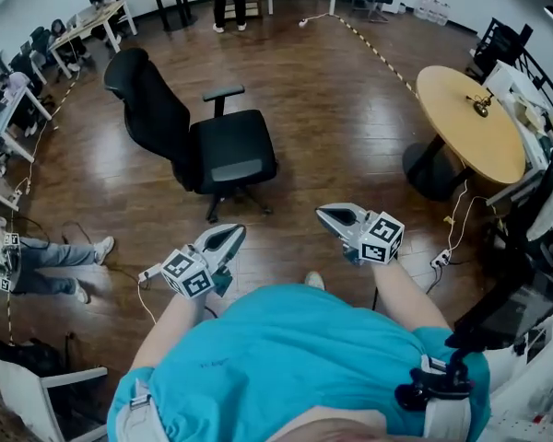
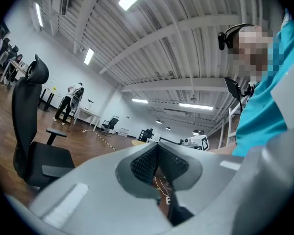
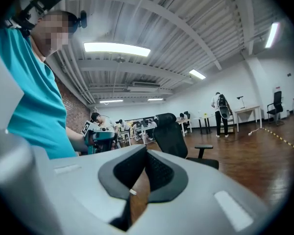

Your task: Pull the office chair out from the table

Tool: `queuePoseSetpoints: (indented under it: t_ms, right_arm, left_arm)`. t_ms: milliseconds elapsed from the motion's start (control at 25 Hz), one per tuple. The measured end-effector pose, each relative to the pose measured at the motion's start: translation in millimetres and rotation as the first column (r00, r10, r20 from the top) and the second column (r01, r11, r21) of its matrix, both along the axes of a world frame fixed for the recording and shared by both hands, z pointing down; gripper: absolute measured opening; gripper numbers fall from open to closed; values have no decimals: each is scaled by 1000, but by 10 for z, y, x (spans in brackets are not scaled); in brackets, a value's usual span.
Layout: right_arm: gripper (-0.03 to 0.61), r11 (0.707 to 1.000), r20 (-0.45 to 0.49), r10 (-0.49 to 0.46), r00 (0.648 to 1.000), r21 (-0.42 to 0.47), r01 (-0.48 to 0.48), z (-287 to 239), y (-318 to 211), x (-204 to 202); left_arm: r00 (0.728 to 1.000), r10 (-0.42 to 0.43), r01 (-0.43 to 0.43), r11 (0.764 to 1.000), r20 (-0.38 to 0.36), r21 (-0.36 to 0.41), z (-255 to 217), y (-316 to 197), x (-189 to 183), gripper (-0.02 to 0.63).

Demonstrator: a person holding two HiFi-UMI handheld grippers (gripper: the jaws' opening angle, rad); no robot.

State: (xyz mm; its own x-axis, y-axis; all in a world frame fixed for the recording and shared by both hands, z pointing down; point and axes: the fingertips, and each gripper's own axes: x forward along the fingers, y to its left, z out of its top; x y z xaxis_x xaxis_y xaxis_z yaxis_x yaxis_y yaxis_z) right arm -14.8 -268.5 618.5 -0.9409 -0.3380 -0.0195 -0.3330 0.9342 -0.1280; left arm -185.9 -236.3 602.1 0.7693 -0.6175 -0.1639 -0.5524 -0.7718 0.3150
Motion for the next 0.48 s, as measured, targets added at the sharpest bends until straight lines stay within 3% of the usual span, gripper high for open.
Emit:
queuePoseSetpoints:
  t_ms: [120, 240, 480]
  right_arm:
    - [5, 1000, -23, 28, 999, -11, -28, 5, 390, -413]
    - [5, 999, -55, 41, 998, -20, -43, -15, 739, -617]
    - [5, 996, -104, 87, 991, -18, -89, -46, 1215, -497]
  left_arm:
    - [999, 45, -45, 999, 29, -6, 19, 379, -402, 0]
    - [998, 56, -55, 997, 8, -49, 70, 687, -662, 0]
    - [996, 77, -79, 996, -52, -37, 64, 1026, -687, 0]
